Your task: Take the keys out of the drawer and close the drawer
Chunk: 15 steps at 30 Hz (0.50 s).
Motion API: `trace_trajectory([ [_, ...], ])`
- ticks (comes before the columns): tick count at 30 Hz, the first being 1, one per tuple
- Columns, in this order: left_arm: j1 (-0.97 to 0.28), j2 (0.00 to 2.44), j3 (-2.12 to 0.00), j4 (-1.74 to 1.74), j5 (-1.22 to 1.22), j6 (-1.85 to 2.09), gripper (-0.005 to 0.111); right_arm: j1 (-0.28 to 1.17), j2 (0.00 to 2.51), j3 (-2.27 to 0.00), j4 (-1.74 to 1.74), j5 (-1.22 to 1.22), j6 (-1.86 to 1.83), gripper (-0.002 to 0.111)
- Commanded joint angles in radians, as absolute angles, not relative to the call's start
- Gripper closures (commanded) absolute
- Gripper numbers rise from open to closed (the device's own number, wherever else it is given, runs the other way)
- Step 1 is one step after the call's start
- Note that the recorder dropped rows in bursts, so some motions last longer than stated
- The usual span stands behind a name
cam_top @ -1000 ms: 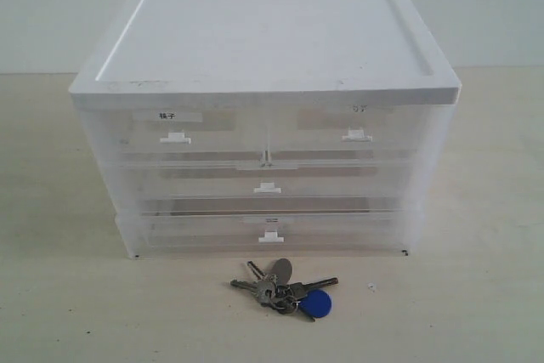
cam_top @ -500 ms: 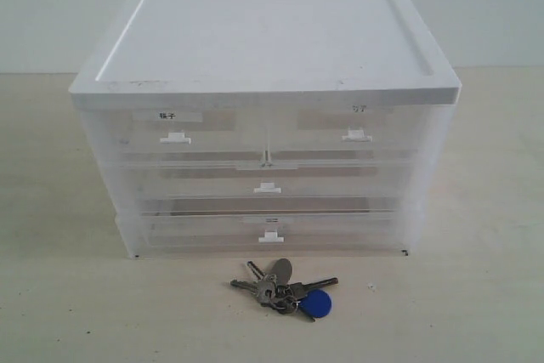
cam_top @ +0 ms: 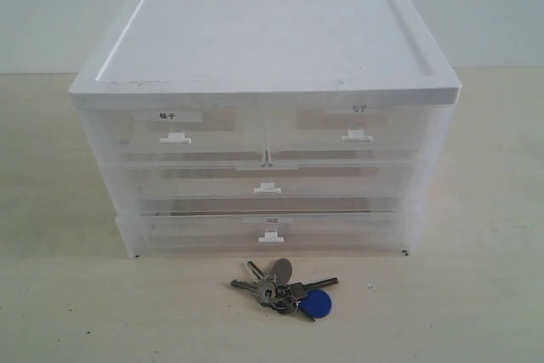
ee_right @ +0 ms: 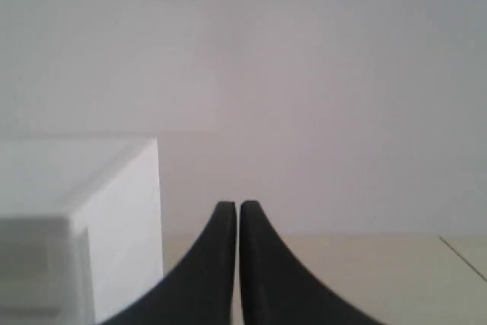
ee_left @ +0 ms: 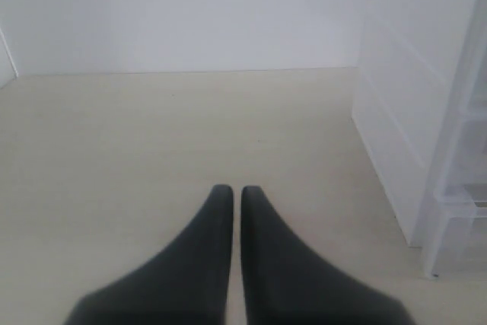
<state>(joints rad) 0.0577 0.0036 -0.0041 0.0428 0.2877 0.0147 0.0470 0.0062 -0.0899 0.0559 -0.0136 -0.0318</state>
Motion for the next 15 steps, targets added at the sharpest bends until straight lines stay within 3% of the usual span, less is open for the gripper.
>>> trace_trajectory([
  [1, 0.060, 0.000, 0.000, 0.034, 0.288, 0.019, 0.102, 0.041, 0.000, 0.000, -0.097, 0.059, 0.000, 0.108],
  [9, 0.060, 0.000, 0.000, 0.034, 0.288, 0.019, 0.102, 0.041, 0.000, 0.000, -0.093, 0.310, 0.054, 0.108],
  [15, 0.060, 0.000, 0.000, 0.034, 0.288, 0.019, 0.102, 0.041, 0.000, 0.000, -0.062, 0.321, 0.047, 0.108],
])
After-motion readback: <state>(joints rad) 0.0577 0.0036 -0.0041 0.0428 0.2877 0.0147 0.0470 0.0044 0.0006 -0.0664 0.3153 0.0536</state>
